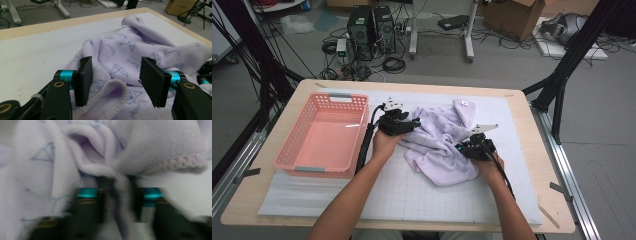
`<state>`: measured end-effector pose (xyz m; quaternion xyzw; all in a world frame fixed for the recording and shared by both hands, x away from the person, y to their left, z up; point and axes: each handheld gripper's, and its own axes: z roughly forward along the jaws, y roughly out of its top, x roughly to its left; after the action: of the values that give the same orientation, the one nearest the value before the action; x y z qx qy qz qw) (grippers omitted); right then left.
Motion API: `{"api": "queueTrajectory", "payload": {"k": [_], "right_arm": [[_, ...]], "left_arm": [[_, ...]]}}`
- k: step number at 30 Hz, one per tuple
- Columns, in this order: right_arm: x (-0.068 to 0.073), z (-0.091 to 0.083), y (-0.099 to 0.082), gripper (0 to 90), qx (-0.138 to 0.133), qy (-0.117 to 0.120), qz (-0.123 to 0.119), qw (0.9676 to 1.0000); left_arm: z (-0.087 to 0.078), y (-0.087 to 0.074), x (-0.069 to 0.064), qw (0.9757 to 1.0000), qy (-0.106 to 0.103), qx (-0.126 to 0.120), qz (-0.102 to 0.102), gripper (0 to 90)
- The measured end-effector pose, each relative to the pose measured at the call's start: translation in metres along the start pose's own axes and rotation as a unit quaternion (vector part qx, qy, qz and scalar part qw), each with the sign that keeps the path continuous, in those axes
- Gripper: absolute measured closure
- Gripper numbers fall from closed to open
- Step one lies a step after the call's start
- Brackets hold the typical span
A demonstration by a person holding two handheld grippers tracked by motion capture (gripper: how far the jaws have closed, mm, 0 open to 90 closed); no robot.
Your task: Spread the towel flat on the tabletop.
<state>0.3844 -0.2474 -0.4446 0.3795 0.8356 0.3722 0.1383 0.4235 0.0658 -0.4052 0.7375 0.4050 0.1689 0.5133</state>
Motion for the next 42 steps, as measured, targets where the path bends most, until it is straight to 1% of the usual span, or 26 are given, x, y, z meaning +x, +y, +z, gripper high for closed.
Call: {"api": "queueTrajectory", "payload": {"k": [1, 3, 4, 5, 6, 9, 10, 11, 13, 15, 16, 19, 22, 23, 24, 27, 29, 31, 34, 36, 37, 38, 39, 40, 41, 42], "right_arm": [[-0.003, 0.000, 0.002, 85.3, -0.006, -0.006, -0.003, 1.0000], [-0.009, -0.001, 0.002, 85.8, -0.017, -0.030, 0.018, 0.9993], [-0.016, -0.004, 0.001, 85.8, -0.032, -0.045, 0.039, 0.9977], [-0.024, -0.008, 0.000, 85.9, -0.048, -0.071, 0.061, 0.9945], [-0.028, -0.011, 0.000, 85.9, -0.053, -0.088, 0.071, 0.9921], [-0.046, -0.019, -0.002, 85.8, -0.065, -0.169, 0.099, 0.9785], [-0.052, -0.022, -0.002, 85.8, -0.066, -0.192, 0.110, 0.9731], [-0.058, -0.025, -0.003, 85.7, -0.067, -0.219, 0.120, 0.9659], [-0.065, -0.029, -0.004, 85.4, -0.066, -0.234, 0.138, 0.9600], [-0.069, -0.030, -0.007, 81.3, -0.065, -0.222, 0.153, 0.9607], [-0.068, -0.031, -0.007, 74.6, -0.065, -0.217, 0.155, 0.9617], [-0.061, -0.041, -0.009, 65.8, -0.079, -0.202, 0.147, 0.9650], [-0.052, -0.060, -0.013, 64.4, -0.095, -0.187, 0.137, 0.9682], [-0.047, -0.068, -0.016, 64.4, -0.099, -0.178, 0.135, 0.9698], [-0.044, -0.072, -0.019, 64.4, -0.099, -0.170, 0.133, 0.9714], [-0.029, -0.084, -0.030, 64.4, -0.093, -0.152, 0.117, 0.9771], [-0.017, -0.088, -0.041, 64.9, -0.081, -0.145, 0.097, 0.9813], [-0.010, -0.089, -0.051, 64.9, -0.077, -0.137, 0.099, 0.9826], [-0.004, -0.087, -0.061, 65.1, -0.072, -0.128, 0.100, 0.9841], [-0.003, -0.086, -0.062, 64.6, -0.069, -0.120, 0.103, 0.9850], [-0.002, -0.086, -0.061, 64.2, -0.071, -0.118, 0.103, 0.9851], [-0.003, -0.086, -0.061, 63.6, -0.073, -0.115, 0.105, 0.9850], [-0.003, -0.085, -0.060, 63.2, -0.076, -0.114, 0.109, 0.9845], [-0.003, -0.084, -0.060, 62.8, -0.077, -0.113, 0.108, 0.9847], [-0.002, -0.082, -0.060, 62.6, -0.072, -0.113, 0.108, 0.9851], [-0.002, -0.081, -0.061, 62.2, -0.068, -0.115, 0.105, 0.9855]], "left_arm": [[-0.001, 0.000, 0.000, 1.0000, -0.002, 0.000, 0.003, 44.1], [-0.003, -0.003, -0.002, 1.0000, -0.006, -0.002, 0.002, 44.4], [-0.004, -0.006, -0.002, 0.9999, -0.010, -0.001, 0.003, 44.7], [-0.005, -0.007, -0.003, 0.9999, -0.011, 0.001, 0.004, 45.1], [-0.006, -0.009, -0.003, 0.9999, -0.013, 0.004, 0.007, 45.5], [-0.007, -0.015, -0.006, 0.9994, -0.027, 0.014, 0.014, 49.9], [-0.008, -0.017, -0.008, 0.9992, -0.033, 0.018, 0.017, 50.3], [-0.008, -0.018, -0.009, 0.9990, -0.035, 0.019, 0.019, 51.9], [-0.009, -0.021, -0.012, 0.9985, -0.044, 0.023, 0.023, 52.6], [-0.009, -0.025, -0.014, 0.9978, -0.052, 0.029, 0.028, 53.6], [-0.010, -0.027, -0.015, 0.9975, -0.055, 0.033, 0.031, 53.6], [-0.014, -0.032, -0.017, 0.9966, -0.062, 0.042, 0.035, 53.9], [-0.021, -0.042, -0.016, 0.9958, -0.066, 0.055, 0.033, 53.9], [-0.021, -0.043, -0.016, 0.9950, -0.067, 0.066, 0.032, 53.8], [-0.022, -0.046, -0.016, 0.9938, -0.070, 0.079, 0.037, 53.2], [-0.021, -0.050, -0.020, 0.9923, -0.080, 0.087, 0.039, 52.9], [-0.017, -0.050, -0.025, 0.9914, -0.081, 0.090, 0.050, 52.9], [-0.008, -0.050, -0.032, 0.9893, -0.080, 0.103, 0.064, 53.0], [0.006, -0.052, -0.045, 0.9884, -0.074, 0.108, 0.076, 51.7], [0.013, -0.052, -0.054, 0.9870, -0.062, 0.113, 0.096, 45.7], [0.015, -0.052, -0.059, 0.9861, -0.057, 0.115, 0.106, 46.7], [0.017, -0.052, -0.062, 0.9849, -0.046, 0.116, 0.120, 48.2], [0.016, -0.053, -0.064, 0.9830, -0.033, 0.115, 0.140, 57.8], [0.015, -0.052, -0.063, 0.9820, -0.022, 0.114, 0.149, 72.9], [0.013, -0.051, -0.058, 0.9839, -0.027, 0.118, 0.131, 81.1], [0.011, -0.050, -0.054, 0.9855, -0.029, 0.122, 0.114, 82.7]]}}
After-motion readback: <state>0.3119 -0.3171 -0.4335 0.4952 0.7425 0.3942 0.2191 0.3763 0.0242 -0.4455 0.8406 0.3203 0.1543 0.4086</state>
